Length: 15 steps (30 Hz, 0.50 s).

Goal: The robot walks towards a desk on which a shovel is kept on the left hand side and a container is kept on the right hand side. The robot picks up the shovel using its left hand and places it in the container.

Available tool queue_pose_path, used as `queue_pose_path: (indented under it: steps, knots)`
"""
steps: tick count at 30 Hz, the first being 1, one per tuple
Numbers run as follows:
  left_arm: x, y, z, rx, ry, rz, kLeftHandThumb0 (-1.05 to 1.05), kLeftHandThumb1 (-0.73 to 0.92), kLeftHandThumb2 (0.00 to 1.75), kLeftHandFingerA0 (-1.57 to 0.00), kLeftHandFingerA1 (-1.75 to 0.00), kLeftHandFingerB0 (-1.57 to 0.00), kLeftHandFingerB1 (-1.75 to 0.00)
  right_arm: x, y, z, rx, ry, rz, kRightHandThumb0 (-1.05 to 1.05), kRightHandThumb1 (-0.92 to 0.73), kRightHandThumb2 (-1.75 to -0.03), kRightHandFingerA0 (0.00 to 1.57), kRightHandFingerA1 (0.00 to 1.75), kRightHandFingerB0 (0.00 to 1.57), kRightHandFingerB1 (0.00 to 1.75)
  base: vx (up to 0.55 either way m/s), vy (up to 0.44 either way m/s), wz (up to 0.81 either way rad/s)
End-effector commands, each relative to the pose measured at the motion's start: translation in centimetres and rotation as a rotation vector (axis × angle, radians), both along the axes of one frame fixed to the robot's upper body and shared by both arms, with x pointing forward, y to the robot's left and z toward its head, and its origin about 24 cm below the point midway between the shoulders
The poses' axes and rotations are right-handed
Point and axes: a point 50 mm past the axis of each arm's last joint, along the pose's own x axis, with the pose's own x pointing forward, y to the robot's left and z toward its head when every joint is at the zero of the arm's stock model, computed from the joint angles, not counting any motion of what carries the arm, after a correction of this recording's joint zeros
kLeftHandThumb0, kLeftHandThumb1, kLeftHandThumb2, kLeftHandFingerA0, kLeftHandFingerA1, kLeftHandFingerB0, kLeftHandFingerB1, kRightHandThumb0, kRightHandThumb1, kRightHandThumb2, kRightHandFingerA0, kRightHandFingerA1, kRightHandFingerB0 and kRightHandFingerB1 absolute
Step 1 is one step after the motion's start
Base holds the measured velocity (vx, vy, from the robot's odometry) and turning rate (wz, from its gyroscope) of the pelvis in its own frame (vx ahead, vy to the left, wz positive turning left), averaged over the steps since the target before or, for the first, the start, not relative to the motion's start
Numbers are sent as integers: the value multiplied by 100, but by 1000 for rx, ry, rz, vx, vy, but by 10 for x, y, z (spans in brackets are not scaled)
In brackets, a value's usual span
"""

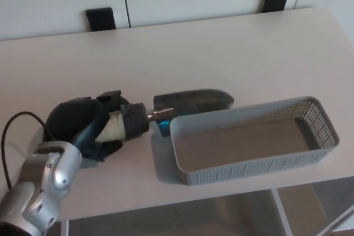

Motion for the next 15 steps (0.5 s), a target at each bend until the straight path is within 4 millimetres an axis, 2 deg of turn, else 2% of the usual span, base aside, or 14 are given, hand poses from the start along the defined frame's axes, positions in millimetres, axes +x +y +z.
queue_pose_path:
  steps: [1,2,5,6,7,9,12,13,14,15]
  knots:
    - [-17,0,-17,-465,56,126,-34,87,66,-115,-135,-85,-101,0,-2,1,-21,18,18,-29,-58,-58,79,53,50,49,0,0,0]
    - [-17,0,-16,-483,54,133,-33,87,66,-120,-133,-85,-101,0,-2,1,-20,18,17,-29,-57,-58,80,53,50,49,0,0,0]
    - [-16,0,-12,-774,86,244,-31,81,71,-115,-144,-84,-106,0,-2,1,-20,13,21,-29,-57,-57,80,54,50,50,0,0,0]
    - [-15,-1,-11,-845,94,275,-27,60,107,-128,-128,-87,-98,-1,-2,2,-20,13,19,-28,-57,-57,80,54,50,49,0,0,0]
    - [-15,-1,-10,-908,97,302,-26,75,78,-112,-145,-86,-107,-1,-2,2,-20,15,18,-29,-57,-57,79,53,50,49,0,0,0]
    - [-15,-2,-7,-1004,99,328,-27,76,73,-107,-154,-84,-111,-1,-2,1,-18,18,13,-29,-57,-57,79,53,50,49,0,0,0]
    - [-14,-3,-3,-1106,97,355,-21,71,77,-102,-161,-82,-114,1,-2,1,-19,16,18,-28,-57,-57,80,53,50,49,0,0,0]
    - [-15,-3,-3,-1127,95,357,-25,58,103,-124,-131,-86,-101,0,-2,0,-20,17,18,-28,-57,-57,81,54,50,49,0,0,0]
    - [-16,-4,-3,-1136,90,349,-25,59,103,-125,-133,-85,-102,-1,-2,0,-18,18,17,-28,-57,-57,81,54,50,49,0,0,0]
    - [-16,-4,-2,-1138,90,349,-20,70,79,-101,-162,-81,-114,-1,-2,0,-16,17,16,-29,-57,-57,81,54,50,50,0,0,0]
